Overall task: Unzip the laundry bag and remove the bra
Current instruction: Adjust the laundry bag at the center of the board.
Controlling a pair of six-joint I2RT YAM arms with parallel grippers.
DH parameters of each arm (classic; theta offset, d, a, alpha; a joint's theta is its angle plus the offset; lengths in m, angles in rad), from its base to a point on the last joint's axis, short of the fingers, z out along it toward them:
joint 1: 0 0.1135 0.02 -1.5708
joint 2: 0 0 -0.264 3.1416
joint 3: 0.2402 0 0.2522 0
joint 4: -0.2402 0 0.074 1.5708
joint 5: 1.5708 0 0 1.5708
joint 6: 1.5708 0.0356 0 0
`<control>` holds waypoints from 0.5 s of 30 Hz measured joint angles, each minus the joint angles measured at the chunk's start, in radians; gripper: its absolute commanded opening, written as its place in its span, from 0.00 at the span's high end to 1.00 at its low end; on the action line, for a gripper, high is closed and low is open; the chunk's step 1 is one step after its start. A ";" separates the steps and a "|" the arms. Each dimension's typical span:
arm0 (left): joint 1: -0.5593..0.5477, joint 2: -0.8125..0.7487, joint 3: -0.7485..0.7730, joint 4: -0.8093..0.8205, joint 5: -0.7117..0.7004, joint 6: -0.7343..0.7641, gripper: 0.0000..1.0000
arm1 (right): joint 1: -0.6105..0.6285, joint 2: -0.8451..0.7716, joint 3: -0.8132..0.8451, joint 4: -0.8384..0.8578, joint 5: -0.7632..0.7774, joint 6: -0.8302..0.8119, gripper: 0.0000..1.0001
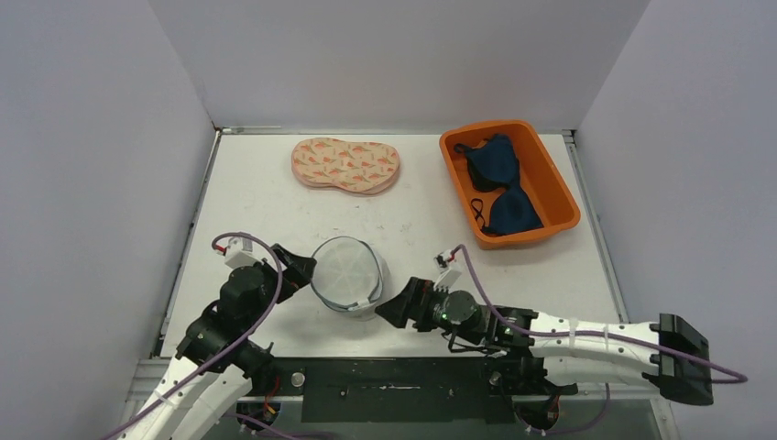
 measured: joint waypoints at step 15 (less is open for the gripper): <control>0.000 -0.073 0.000 -0.088 -0.143 -0.100 0.09 | 0.280 0.368 0.084 0.332 0.511 0.400 0.14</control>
